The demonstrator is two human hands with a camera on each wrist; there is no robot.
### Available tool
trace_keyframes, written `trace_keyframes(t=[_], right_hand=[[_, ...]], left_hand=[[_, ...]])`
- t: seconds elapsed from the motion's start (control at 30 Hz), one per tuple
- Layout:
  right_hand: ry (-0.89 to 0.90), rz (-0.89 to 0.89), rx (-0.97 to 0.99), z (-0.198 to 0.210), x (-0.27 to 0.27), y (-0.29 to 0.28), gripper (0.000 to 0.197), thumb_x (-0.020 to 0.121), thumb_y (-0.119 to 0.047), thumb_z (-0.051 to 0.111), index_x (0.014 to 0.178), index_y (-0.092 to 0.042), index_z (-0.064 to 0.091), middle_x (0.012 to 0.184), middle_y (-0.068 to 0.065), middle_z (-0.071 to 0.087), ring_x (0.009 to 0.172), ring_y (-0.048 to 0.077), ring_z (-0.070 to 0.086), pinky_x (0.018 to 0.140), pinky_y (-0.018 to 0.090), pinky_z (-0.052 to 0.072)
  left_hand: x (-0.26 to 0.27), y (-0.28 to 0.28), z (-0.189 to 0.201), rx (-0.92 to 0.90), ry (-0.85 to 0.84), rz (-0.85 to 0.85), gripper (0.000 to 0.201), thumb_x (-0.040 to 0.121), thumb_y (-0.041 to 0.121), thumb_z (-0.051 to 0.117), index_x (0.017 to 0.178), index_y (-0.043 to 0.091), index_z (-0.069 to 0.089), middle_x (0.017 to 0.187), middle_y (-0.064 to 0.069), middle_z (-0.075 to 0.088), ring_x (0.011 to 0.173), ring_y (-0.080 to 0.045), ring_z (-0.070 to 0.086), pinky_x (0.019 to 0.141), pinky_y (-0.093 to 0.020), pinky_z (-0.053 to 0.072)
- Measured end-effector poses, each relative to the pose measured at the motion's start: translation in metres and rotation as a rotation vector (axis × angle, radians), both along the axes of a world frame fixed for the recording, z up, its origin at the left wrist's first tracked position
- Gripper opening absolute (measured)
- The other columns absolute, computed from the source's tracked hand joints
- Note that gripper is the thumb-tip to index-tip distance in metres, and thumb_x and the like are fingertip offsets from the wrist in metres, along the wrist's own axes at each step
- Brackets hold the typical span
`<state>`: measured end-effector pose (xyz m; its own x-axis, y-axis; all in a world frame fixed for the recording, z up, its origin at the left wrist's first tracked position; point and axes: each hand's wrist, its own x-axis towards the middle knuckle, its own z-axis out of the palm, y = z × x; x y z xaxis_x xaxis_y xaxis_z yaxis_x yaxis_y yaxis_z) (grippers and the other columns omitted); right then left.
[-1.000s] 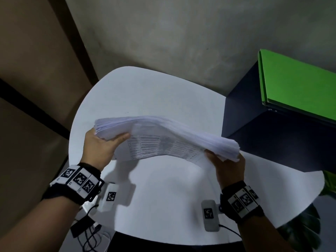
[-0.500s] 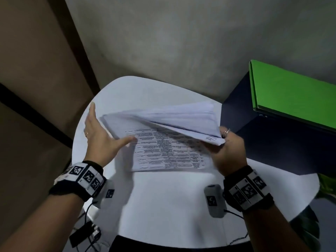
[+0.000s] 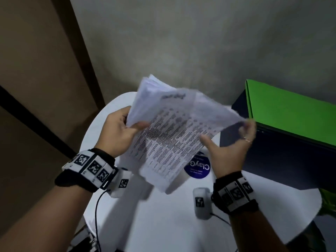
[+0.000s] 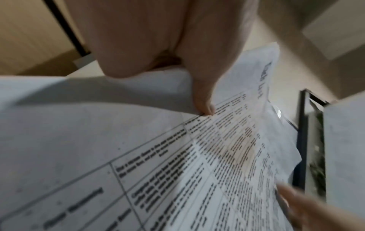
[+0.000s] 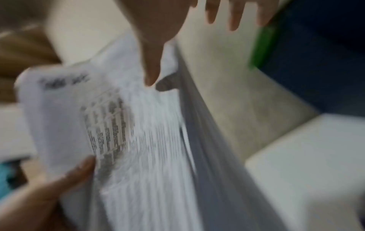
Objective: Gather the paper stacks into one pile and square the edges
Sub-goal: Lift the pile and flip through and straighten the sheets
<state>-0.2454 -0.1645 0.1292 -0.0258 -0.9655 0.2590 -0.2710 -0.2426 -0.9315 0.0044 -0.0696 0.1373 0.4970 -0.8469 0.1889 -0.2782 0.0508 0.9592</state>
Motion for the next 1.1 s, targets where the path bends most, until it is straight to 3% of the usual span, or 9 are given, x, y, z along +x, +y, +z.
trace_keyframes(t=[0.1,0.17,0.27,0.37,0.5,0.7,0.87,1.0,1.1], right_hand=[[-0.141,0.236,0.264,-0.017,0.009,0.007,0.094,0.061,-0.014,0.090,0.140,-0.019,0.040,0.131,-0.007,0.061,0.121,-0.001,0.057,0.101,0.025,0.050],[-0.059,0.242,0.197,-0.014,0.013,0.007,0.044,0.072,-0.008,0.085,0.110,-0.017,0.066,0.105,-0.011,0.071,0.095,-0.007,0.068,0.084,0.025,0.058],[-0.168,0.228,0.121,-0.011,0.009,0.007,0.025,0.077,-0.001,0.080,0.099,-0.011,0.074,0.091,-0.014,0.077,0.089,0.001,0.073,0.076,0.019,0.058],[-0.209,0.241,0.161,-0.026,0.001,0.015,0.026,0.077,0.004,0.078,0.092,-0.016,0.072,0.080,-0.023,0.075,0.082,-0.005,0.072,0.069,0.012,0.054],[-0.151,0.273,0.311,-0.056,-0.006,0.026,0.035,0.072,0.000,0.083,0.094,-0.024,0.072,0.090,-0.014,0.078,0.091,0.005,0.074,0.079,0.025,0.059],[-0.171,0.322,0.322,-0.050,-0.009,0.020,0.035,0.069,0.002,0.085,0.088,-0.024,0.071,0.087,-0.017,0.077,0.087,0.000,0.073,0.076,0.015,0.056],[-0.259,0.312,0.264,-0.036,-0.010,0.013,0.071,0.052,-0.010,0.091,0.115,0.003,0.062,0.105,0.013,0.074,0.097,0.022,0.074,0.078,0.031,0.060],[-0.394,0.293,0.151,-0.021,-0.003,0.016,0.072,0.063,-0.025,0.088,0.123,-0.008,0.051,0.105,-0.008,0.074,0.101,0.005,0.070,0.082,0.021,0.056],[-0.496,0.265,0.072,-0.011,-0.001,0.013,0.060,0.073,-0.031,0.078,0.121,-0.015,0.046,0.104,-0.011,0.073,0.099,0.007,0.067,0.086,0.028,0.055]], left_hand=[[-0.002,0.001,0.001,-0.016,0.140,0.024,0.030,0.079,0.005,0.080,0.100,0.023,0.068,0.085,0.025,0.075,0.085,0.005,0.071,0.072,-0.014,0.055],[-0.011,0.000,-0.001,-0.033,0.149,0.066,0.034,0.078,0.003,0.080,0.104,0.019,0.065,0.091,0.020,0.074,0.086,0.009,0.070,0.072,-0.010,0.053],[-0.026,0.005,-0.012,-0.067,0.042,0.161,0.040,0.081,0.011,0.081,0.110,0.020,0.055,0.099,0.019,0.065,0.086,0.017,0.064,0.072,-0.009,0.051],[-0.034,0.019,-0.037,-0.062,0.003,0.187,0.048,0.080,0.034,0.082,0.114,0.032,0.049,0.103,0.020,0.063,0.091,0.015,0.061,0.075,-0.027,0.056],[-0.032,0.031,-0.081,0.180,0.167,-0.030,0.088,0.072,0.048,0.085,0.136,0.006,0.043,0.125,-0.003,0.066,0.116,-0.011,0.066,0.093,-0.040,0.058],[-0.026,0.029,-0.084,0.176,0.143,-0.133,0.066,0.078,0.036,0.082,0.134,0.008,0.060,0.126,0.012,0.070,0.117,0.000,0.064,0.103,-0.032,0.051],[-0.017,0.023,-0.067,0.036,0.272,-0.173,0.111,0.053,0.055,0.092,0.138,-0.003,0.050,0.120,0.005,0.072,0.114,-0.001,0.066,0.090,-0.015,0.051],[-0.020,0.022,-0.054,-0.062,0.280,-0.137,0.114,0.053,0.069,0.085,0.141,0.009,0.043,0.134,-0.002,0.063,0.126,-0.017,0.060,0.102,-0.037,0.052],[-0.023,0.017,-0.042,-0.200,0.311,-0.070,0.093,0.064,0.072,0.073,0.135,0.018,0.045,0.133,0.004,0.060,0.122,-0.013,0.058,0.096,-0.032,0.052]])
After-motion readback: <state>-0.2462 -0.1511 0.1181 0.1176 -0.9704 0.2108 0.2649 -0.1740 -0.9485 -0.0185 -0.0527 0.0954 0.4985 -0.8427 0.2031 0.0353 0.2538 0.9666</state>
